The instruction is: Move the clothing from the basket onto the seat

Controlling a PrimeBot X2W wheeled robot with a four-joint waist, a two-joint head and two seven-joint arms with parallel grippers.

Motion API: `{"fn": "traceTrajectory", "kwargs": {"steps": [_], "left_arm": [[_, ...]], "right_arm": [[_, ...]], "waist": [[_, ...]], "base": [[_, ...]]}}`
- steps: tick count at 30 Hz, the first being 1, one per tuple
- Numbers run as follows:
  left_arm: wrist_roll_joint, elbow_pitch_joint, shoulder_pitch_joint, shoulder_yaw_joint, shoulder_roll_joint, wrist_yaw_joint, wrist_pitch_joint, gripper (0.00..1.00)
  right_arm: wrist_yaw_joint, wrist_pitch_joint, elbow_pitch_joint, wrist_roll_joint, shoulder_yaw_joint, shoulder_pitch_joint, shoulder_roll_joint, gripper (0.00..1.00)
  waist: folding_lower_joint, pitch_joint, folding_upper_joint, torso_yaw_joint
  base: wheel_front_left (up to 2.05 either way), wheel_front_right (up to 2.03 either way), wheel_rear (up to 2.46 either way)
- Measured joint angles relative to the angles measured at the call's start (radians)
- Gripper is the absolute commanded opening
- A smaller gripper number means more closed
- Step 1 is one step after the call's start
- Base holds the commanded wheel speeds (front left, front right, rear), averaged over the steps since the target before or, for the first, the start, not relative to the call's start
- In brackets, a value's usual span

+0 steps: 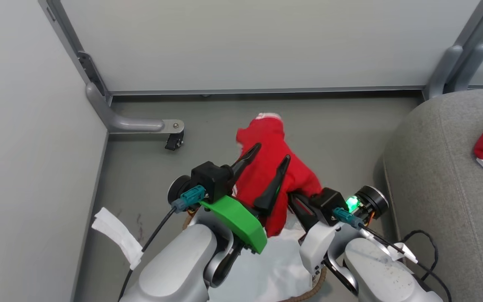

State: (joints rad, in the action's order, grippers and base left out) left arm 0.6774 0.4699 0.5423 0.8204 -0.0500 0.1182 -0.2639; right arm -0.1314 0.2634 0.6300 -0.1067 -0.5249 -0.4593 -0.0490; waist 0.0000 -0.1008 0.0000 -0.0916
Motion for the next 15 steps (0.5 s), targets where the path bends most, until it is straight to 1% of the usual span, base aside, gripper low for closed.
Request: {"fn": "traceTrajectory", "kwargs": {"steps": [5, 9, 15], "left_arm": [[-0.044, 0.024, -0.022, -0.042, 0.0, -0.005, 0.0, 1.0], [-0.076, 0.042, -0.045, -0.082, -0.001, -0.002, 0.0, 1.0], [-0.12, 0.055, -0.086, -0.125, -0.008, 0.005, 0.0, 1.0]], "right_arm": [[0.0, 0.0, -0.036, 0.0, 0.033, 0.038, 0.0, 0.0], [0.0, 0.0, -0.072, 0.0, 0.053, 0.064, 0.0, 0.0], [0.0, 0.0, -0.128, 0.0, 0.09, 0.111, -0.002, 0.0]], "waist": [[0.0, 0.006, 0.0, 0.044], [0.0, 0.01, 0.0, 0.098], [0.0, 0.014, 0.0, 0.209]], "base": [[0.0, 0.0, 0.0], [0.0, 0.0, 0.0], [0.0, 0.0, 0.0]]}}
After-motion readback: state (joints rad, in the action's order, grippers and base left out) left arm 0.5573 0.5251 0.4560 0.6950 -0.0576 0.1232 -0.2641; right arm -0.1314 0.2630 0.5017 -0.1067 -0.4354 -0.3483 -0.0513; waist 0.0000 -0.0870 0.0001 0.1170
